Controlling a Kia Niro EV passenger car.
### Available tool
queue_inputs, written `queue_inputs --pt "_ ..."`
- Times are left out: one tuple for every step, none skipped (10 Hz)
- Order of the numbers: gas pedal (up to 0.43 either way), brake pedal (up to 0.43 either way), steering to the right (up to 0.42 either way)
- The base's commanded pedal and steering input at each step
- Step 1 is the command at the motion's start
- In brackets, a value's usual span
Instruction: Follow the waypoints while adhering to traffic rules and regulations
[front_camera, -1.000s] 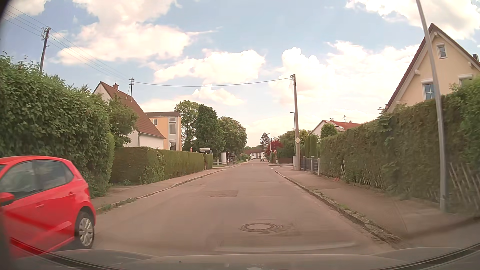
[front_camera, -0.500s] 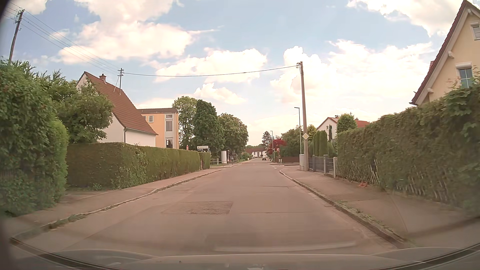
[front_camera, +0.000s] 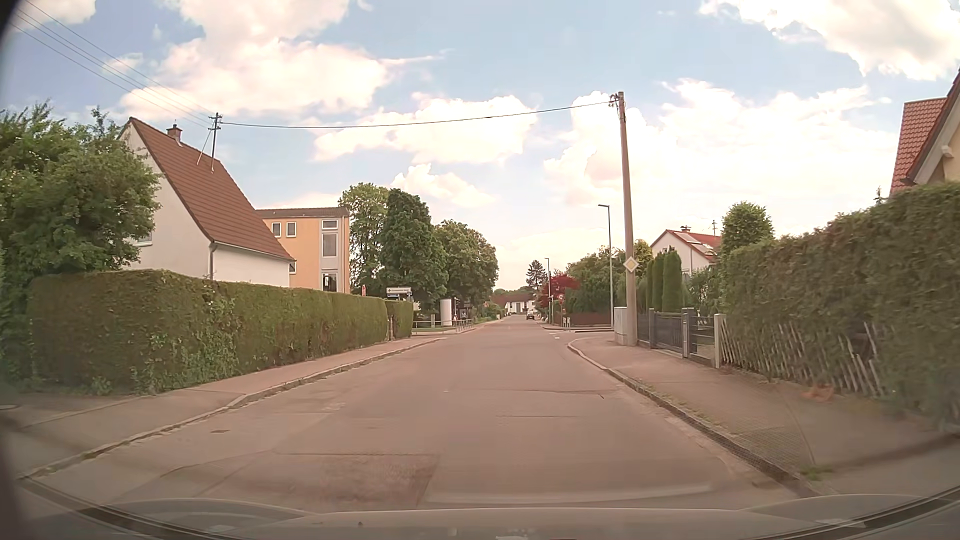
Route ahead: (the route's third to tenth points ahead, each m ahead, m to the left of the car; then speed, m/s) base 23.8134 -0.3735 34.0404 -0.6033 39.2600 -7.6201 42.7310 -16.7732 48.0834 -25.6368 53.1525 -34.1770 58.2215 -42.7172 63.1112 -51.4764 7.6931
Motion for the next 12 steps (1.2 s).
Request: queue_inputs --pt "0.059 0.018 -0.003" --pt "0.059 0.018 -0.003" --pt "0.059 0.018 -0.003" --pt "0.059 0.018 -0.004" --pt "0.059 0.018 -0.003" --pt "0.059 0.018 -0.004" --pt "0.059 0.018 -0.006" --pt "0.047 0.018 -0.007" --pt "0.039 0.018 -0.007" --pt "0.028 0.018 -0.006" --pt "0.02 0.018 -0.005" --pt "0.0 0.018 -0.003"
